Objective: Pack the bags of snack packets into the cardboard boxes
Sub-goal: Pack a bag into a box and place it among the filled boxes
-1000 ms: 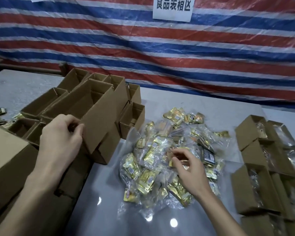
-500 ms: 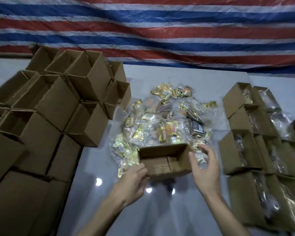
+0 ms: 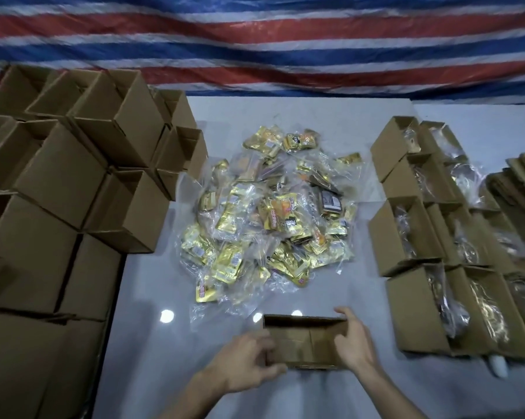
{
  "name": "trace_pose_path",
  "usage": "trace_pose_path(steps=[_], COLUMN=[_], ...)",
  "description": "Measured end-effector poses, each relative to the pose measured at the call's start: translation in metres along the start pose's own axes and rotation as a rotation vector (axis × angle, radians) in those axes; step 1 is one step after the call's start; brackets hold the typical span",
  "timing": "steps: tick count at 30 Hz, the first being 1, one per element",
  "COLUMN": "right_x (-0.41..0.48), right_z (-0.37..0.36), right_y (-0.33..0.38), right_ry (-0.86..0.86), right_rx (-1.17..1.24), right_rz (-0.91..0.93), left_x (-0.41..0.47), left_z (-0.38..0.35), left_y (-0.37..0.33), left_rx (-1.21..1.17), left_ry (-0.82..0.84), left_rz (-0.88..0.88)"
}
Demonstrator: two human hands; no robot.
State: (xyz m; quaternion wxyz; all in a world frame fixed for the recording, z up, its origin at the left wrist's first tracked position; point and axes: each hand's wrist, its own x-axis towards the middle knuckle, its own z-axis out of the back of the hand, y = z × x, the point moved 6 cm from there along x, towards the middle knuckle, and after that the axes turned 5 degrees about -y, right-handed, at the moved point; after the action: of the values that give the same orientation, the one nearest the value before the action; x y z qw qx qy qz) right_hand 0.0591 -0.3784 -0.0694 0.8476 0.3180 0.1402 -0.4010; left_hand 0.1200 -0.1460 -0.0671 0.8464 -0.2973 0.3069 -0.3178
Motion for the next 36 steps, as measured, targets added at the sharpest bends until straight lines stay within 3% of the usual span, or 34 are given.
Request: trace_pose_path(steps=[3,5,9,13,18,24,36], right_x=[0.005,0.010,0.020,0.030,0.039,0.037,0.031], right_z=[-0.006,-0.011,-0.023,-0.029,-0.032,-0.038,-0.039], right_y=[0.013,0.024,0.037,0.037,0.031,0.032,0.031], right_ry=[-0.046,-0.060,-0.060,-0.055,-0.045,-0.010,0.078], right_rx=[0.027,0.036,0.077,0.104,0.125,0.206,0.182], right_rz=[0.028,0.046,0.056,0.046,0.057,0.071,0.128], left_x=[0.010,0.024,0.064,0.089,0.095,0.092,0.041], left_z=[0.039,0.063,0.079,0.073,0.075,0.093,0.112], left_y=[0.026,0.050,0.086,0.095,0.108,0.111,0.090], left_rx=[-0.326,-0.225,-0.002,0.043,0.054,-0.150,-0.502], left_ry=[-0.428,-0.621,-0.543,-0.449,-0.536,-0.493,-0.718], left_rz=[0.177,0.307,0.595,0.727,0.691,0.676,0.700])
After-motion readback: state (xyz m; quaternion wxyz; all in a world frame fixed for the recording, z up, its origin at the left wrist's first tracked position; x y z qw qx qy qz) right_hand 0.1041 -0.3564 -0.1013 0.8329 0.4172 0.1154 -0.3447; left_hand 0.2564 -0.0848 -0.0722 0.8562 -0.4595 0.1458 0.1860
